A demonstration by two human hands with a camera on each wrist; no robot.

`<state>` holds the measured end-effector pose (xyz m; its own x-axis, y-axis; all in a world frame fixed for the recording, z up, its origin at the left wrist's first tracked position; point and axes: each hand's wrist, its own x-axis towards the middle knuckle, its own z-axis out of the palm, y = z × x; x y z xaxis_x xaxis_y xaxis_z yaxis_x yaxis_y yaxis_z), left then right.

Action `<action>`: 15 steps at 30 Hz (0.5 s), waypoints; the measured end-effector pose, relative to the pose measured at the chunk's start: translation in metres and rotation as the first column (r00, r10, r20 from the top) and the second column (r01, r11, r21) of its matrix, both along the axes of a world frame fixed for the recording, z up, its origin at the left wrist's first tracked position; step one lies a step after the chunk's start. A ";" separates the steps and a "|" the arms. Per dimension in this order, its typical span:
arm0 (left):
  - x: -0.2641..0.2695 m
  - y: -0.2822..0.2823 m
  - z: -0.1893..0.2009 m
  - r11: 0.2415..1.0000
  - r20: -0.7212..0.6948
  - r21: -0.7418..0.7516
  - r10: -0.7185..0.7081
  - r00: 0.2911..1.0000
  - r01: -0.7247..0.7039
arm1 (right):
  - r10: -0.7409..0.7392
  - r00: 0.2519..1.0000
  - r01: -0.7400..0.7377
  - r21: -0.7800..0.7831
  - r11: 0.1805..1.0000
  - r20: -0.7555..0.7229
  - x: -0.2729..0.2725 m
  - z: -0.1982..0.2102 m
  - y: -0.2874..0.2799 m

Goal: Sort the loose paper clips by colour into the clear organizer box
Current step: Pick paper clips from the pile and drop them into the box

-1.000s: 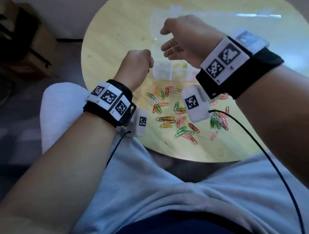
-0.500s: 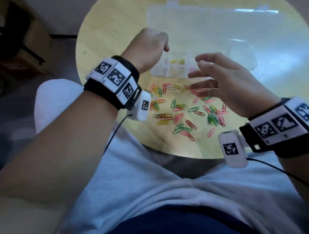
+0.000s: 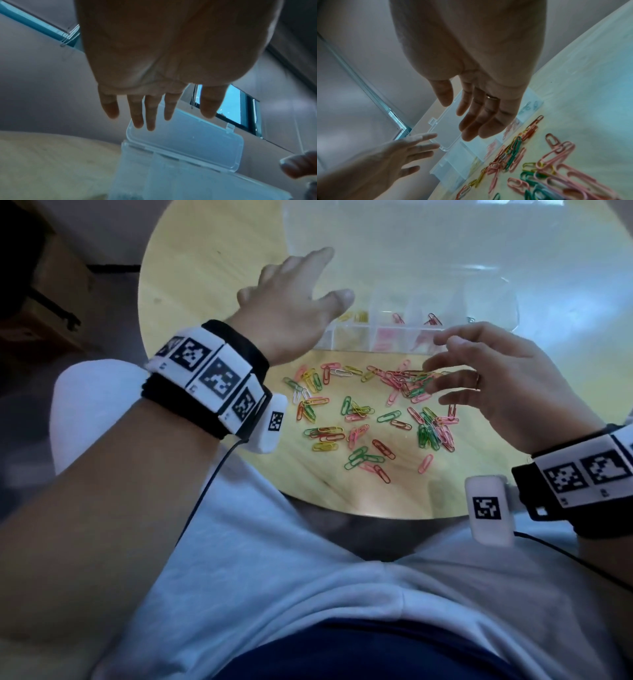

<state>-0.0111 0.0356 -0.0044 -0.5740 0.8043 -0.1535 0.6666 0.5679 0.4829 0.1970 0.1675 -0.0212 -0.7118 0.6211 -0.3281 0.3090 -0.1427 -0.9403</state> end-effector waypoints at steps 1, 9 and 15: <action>0.002 -0.005 0.003 0.998 0.010 0.063 -0.012 1.000 0.011 | 0.015 1.000 -0.015 0.010 1.000 0.005 0.000 -0.001 0.000; 0.055 -0.018 -0.035 0.981 0.171 -0.037 -0.182 0.968 0.191 | 0.211 0.958 -0.245 0.172 0.954 0.196 -0.007 -0.016 -0.010; 0.054 -0.006 -0.050 0.952 0.146 -0.172 -0.230 0.962 0.254 | 0.164 0.884 -0.352 0.394 0.849 0.437 -0.006 -0.026 -0.004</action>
<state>0.0430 0.0300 -0.0547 -0.3329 0.8667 -0.3715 0.7371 0.4849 0.4706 0.1909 0.1634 -0.0477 -0.7477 0.5755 -0.3314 0.6115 0.4021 -0.6815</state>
